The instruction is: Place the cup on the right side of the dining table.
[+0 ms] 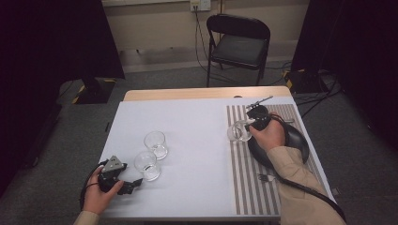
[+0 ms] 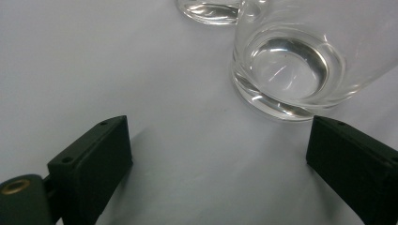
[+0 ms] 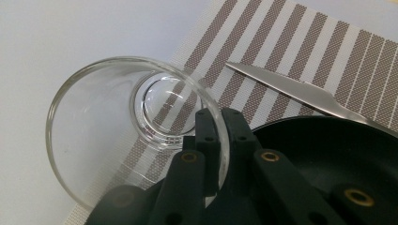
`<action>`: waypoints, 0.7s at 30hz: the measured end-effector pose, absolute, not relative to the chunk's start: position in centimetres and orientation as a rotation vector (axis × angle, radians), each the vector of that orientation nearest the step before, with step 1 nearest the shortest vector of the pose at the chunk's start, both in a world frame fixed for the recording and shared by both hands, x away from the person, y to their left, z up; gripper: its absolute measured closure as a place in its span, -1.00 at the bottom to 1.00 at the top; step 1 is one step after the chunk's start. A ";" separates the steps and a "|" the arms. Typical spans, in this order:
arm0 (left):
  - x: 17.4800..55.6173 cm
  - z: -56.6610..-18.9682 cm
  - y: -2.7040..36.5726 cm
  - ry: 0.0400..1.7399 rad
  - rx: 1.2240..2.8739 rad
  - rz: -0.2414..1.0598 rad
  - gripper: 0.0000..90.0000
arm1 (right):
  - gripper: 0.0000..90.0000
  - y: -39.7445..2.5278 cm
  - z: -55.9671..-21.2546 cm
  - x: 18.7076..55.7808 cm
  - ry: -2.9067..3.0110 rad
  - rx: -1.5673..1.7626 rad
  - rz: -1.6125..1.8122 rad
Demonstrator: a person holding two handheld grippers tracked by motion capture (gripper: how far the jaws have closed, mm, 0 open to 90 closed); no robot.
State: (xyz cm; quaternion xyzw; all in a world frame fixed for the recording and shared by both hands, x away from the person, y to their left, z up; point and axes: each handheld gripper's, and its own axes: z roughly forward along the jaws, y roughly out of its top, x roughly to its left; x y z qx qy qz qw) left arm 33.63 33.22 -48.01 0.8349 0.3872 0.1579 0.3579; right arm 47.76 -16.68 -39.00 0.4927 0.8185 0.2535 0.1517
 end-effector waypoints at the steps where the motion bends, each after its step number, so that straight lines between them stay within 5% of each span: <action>1: 33.6 -48.0 33.2 1.000 2.153 0.408 -0.86 | 0.91 -16.7 -39.0 47.8 2.348 1.412 0.726; 21: 33.6 -48.0 33.2 0.999 2.163 0.411 -0.86 | 0.90 -16.4 -39.6 47.9 2.350 1.425 0.713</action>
